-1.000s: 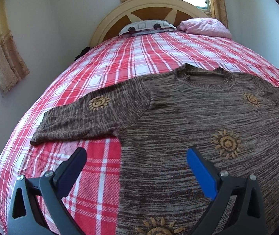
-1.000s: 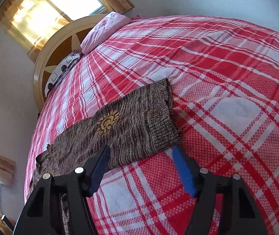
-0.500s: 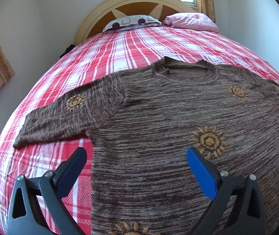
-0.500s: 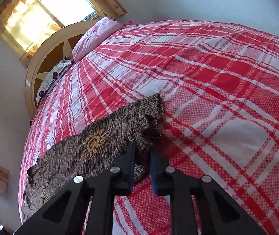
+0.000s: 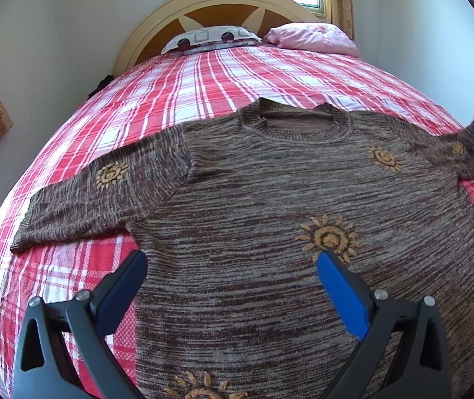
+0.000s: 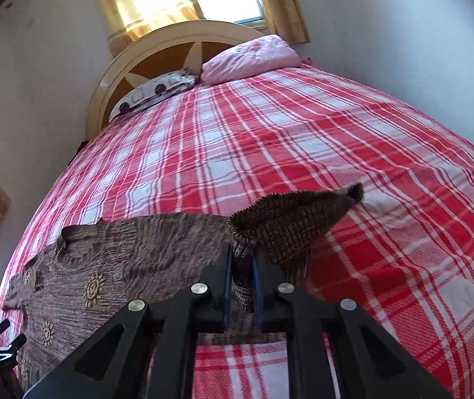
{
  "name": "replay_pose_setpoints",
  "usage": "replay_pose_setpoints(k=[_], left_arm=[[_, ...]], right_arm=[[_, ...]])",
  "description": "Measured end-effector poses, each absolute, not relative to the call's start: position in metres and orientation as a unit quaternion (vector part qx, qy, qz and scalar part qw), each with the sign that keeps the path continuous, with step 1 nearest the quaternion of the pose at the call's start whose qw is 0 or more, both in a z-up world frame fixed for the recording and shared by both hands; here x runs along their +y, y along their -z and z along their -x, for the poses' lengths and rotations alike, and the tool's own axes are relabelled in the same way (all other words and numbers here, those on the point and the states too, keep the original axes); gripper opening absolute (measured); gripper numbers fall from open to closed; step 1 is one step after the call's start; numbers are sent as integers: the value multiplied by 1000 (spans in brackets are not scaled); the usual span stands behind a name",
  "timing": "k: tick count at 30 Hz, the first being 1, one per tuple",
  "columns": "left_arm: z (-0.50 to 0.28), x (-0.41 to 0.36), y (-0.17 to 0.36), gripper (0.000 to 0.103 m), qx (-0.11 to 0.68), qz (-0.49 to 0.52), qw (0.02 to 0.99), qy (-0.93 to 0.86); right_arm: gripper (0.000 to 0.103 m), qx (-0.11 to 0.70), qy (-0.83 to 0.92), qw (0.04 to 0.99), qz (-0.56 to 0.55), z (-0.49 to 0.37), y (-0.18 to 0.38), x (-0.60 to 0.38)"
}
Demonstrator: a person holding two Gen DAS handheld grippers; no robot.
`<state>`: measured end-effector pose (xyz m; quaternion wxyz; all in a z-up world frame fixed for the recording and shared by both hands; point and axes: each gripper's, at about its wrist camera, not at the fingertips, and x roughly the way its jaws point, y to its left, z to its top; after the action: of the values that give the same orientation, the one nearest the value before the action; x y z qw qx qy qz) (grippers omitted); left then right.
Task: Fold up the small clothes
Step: 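Close the right gripper on the sleeve cuff, then carry the sleeve across the sweater body with the right gripper and release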
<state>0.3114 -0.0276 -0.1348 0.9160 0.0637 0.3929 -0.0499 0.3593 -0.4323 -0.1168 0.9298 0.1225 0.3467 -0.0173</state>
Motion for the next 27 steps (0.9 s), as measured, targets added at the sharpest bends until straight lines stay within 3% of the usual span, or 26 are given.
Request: replay_pose_setpoints(k=[17, 18, 20, 21, 27], left_arm=[[-310, -70, 114, 103, 396, -73, 908, 117], [-310, -74, 112, 103, 396, -76, 907, 122], [-311, -83, 109, 103, 393, -83, 907, 129], [-312, -89, 108, 103, 389, -90, 907, 133], [-326, -144, 102, 92, 380, -111, 901, 179]], right_arm=[[11, 409, -188, 892, 34, -357, 159, -273], [14, 407, -187, 893, 37, -354, 159, -276], [43, 401, -200, 894, 19, -344, 158, -288], [65, 398, -214, 892, -1, -337, 156, -300], [68, 355, -154, 922, -13, -302, 150, -353]])
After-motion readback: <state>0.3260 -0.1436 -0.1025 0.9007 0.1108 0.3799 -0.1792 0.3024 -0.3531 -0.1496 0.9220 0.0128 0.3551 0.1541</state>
